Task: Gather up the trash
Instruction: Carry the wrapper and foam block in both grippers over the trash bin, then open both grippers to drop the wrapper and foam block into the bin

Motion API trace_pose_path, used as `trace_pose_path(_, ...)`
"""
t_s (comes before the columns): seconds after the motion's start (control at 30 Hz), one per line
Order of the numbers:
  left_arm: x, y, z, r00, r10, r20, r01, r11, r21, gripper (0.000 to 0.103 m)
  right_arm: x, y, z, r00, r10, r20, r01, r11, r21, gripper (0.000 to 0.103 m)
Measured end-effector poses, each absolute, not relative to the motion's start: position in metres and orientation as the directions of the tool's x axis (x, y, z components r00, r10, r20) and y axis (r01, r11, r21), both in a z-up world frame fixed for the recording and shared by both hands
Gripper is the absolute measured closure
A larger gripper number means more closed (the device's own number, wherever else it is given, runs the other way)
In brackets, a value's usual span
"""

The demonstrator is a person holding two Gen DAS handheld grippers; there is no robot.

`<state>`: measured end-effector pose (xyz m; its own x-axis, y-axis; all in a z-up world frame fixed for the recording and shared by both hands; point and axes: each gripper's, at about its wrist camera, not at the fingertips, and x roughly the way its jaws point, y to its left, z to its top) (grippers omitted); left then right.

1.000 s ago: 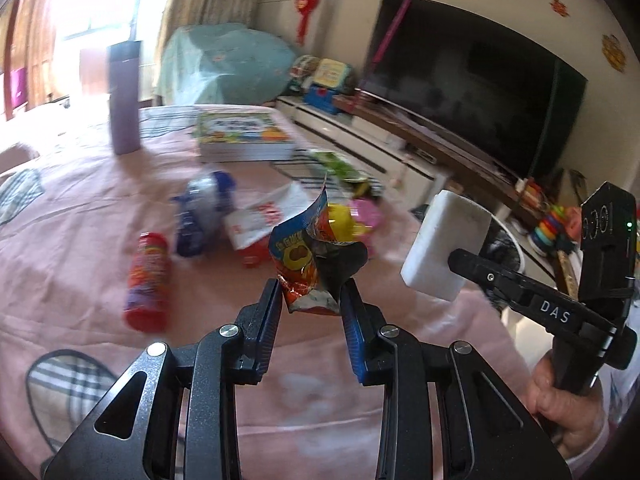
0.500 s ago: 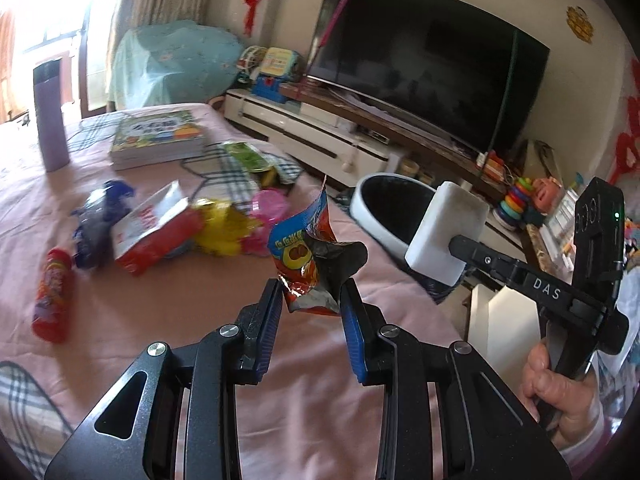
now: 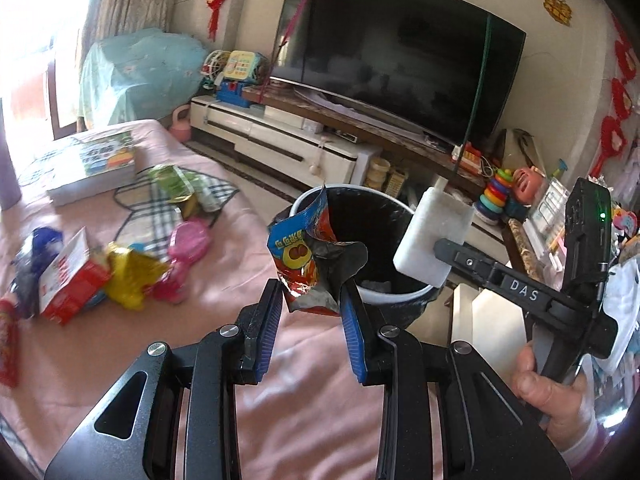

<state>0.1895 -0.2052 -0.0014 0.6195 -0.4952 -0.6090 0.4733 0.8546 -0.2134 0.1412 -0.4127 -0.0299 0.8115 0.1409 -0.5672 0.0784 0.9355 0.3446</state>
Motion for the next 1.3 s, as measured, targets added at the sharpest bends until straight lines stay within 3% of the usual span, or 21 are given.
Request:
trace_pose_path(0.83, 0.248, -0.275, -0.021, 0.547, -0.496, -0.675, 0.504, 0.838, -0.208, 0.074, 0.18, -0.454, -0.043, 0.757, 0.107, -0.645, 0.135, 0.939, 0.316, 0.072)
trace_pose_path(0.97, 0.255, -0.281, -0.026, 0.524, -0.491, -0.696, 0.508, 0.836, -0.206, 0.067, 0.189, -0.458, -0.045, 0.743, 0.101, -0.662, 0.146, 0.94, 0.308, 0.07)
trace_pose_path(1.07, 0.254, -0.281, -0.029, 0.524, -0.485, -0.7, 0.505, 0.839, -0.203, 0.05, 0.19, -0.462, -0.047, 0.737, 0.106, -0.667, 0.153, 0.936, 0.318, 0.061)
trace_pose_path(1.13, 0.251, -0.279, -0.029, 0.528, -0.483, -0.698, 0.503, 0.84, -0.201, 0.047, 0.189, -0.464, -0.048, 0.739, 0.112, -0.664, 0.154, 0.932, 0.329, 0.05)
trace_pose_path(1.23, 0.244, -0.271, -0.028, 0.536, -0.48, -0.694, 0.5, 0.843, -0.198, 0.045, 0.185, -0.464, -0.045, 0.746, 0.11, -0.657, 0.158, 0.929, 0.335, 0.048)
trace_pose_path(1.3, 0.239, -0.264, -0.027, 0.547, -0.474, -0.69, 0.493, 0.849, -0.193, 0.037, 0.181, -0.463, -0.044, 0.751, 0.117, -0.65, 0.156, 0.925, 0.346, 0.042)
